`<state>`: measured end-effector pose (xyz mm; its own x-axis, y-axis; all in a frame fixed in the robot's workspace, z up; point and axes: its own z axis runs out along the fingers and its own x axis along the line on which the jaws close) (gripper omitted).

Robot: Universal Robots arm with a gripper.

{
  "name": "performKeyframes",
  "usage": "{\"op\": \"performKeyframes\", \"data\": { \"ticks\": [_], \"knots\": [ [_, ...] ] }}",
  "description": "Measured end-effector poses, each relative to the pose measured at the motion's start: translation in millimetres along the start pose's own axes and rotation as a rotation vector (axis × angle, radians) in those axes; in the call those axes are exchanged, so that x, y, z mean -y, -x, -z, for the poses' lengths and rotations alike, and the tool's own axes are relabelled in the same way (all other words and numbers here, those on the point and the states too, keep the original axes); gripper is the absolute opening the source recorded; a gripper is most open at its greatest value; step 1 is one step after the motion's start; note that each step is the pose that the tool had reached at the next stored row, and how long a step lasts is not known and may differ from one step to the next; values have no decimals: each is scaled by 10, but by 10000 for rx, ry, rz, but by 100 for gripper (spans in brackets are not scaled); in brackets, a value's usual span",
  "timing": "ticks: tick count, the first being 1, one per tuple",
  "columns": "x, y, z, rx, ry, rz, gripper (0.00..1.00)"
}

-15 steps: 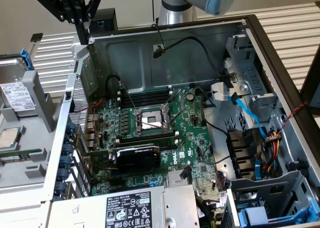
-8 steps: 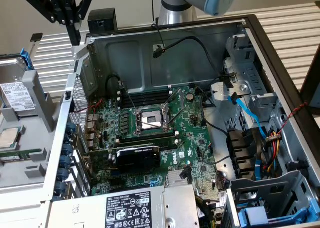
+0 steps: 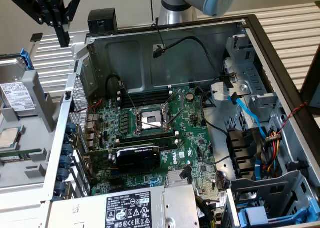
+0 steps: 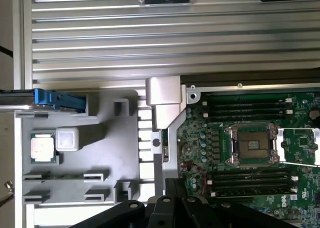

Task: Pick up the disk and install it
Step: 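Reach for the disk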

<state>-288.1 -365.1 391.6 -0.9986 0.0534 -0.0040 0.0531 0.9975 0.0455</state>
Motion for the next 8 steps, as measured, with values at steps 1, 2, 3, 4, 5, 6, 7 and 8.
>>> {"op": "performKeyframes", "data": {
  "ticks": [1,2,3,4,5,6,7,8],
  "knots": [
    [2,-38,0,-5,-1,8,11],
    [3,-75,0,-9,-1,15,11],
    [5,-112,-1,-12,-1,22,11],
    [7,-149,-2,-15,-1,31,11],
    [8,-188,-2,-18,-1,38,11],
    [9,-228,-3,-21,-1,45,11],
    [11,-265,-3,-25,-2,52,11],
    [12,-300,-4,-30,-1,60,11]
  ]
}}
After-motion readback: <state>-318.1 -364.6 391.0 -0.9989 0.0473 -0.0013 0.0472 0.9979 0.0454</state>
